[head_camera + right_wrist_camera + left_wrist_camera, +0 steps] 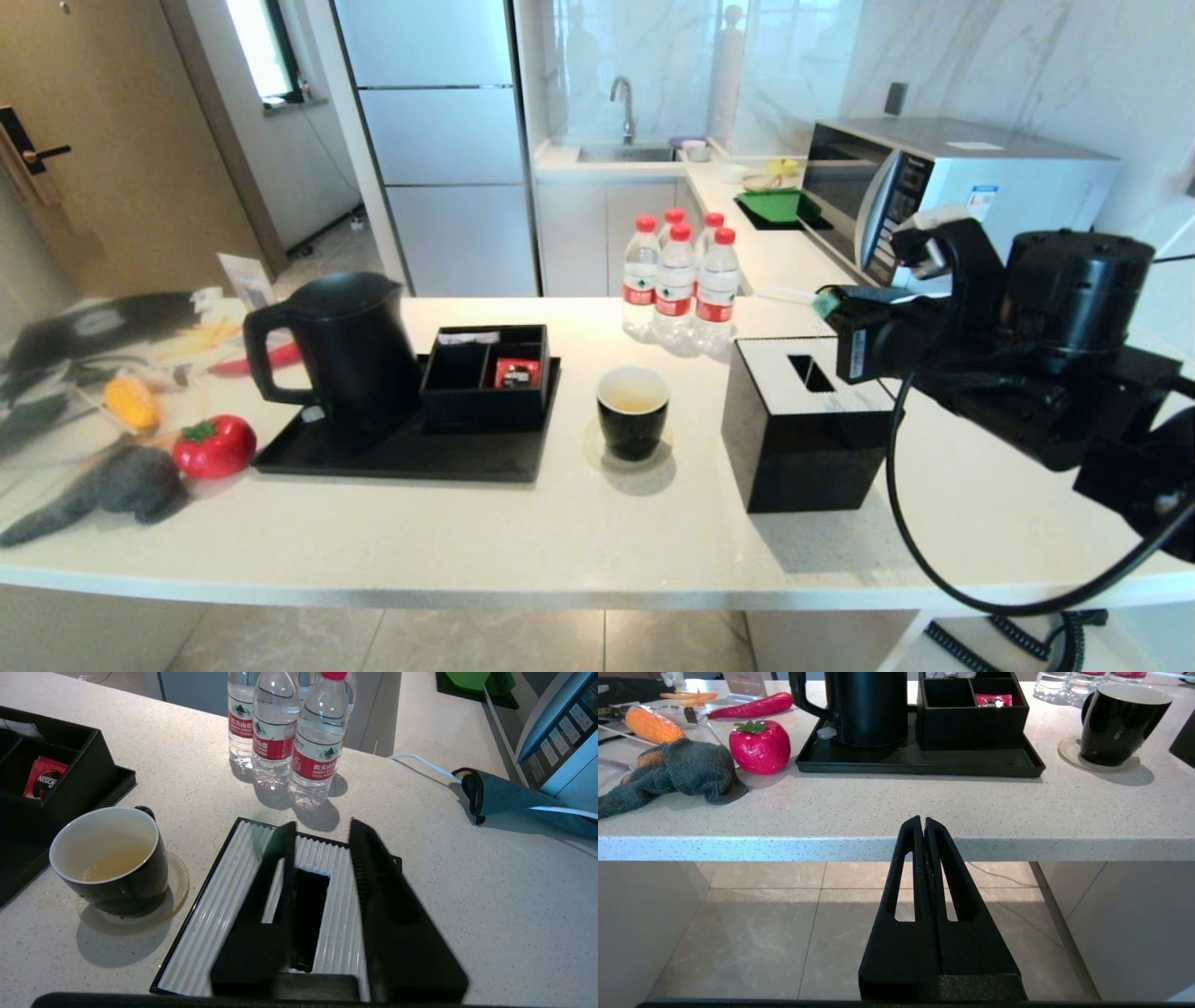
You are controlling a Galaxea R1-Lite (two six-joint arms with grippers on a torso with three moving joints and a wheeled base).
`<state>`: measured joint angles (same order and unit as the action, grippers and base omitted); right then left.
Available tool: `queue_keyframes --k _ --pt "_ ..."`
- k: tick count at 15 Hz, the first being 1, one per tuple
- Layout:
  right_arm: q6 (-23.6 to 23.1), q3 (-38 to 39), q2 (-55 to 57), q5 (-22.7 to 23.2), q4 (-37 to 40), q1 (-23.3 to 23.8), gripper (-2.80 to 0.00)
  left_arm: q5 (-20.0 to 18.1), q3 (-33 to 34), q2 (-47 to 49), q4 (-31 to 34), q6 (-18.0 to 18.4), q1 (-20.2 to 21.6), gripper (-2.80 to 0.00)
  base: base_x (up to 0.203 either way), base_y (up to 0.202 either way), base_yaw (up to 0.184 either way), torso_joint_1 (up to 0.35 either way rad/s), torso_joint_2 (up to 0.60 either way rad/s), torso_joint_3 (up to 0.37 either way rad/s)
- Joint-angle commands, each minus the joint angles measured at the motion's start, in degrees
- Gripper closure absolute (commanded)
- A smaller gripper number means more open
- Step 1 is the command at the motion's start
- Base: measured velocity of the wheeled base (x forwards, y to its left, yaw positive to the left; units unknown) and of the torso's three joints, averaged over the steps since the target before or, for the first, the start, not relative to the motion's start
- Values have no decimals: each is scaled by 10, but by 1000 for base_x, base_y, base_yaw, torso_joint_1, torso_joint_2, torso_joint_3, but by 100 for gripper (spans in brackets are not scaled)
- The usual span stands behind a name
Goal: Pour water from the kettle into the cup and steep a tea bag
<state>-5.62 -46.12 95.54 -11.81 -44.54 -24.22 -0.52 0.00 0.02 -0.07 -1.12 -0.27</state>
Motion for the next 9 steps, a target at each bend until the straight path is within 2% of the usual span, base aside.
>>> queue_keyframes --k 1,9 --pt "0 -2 1 -1 -8 0 -280 0 0 0 0 0 0 0 0 0 0 0 0 0" --pt "0 -1 -6 -2 -11 1 -280 0 0 0 0 0 0 0 0 0 0 0 0 0"
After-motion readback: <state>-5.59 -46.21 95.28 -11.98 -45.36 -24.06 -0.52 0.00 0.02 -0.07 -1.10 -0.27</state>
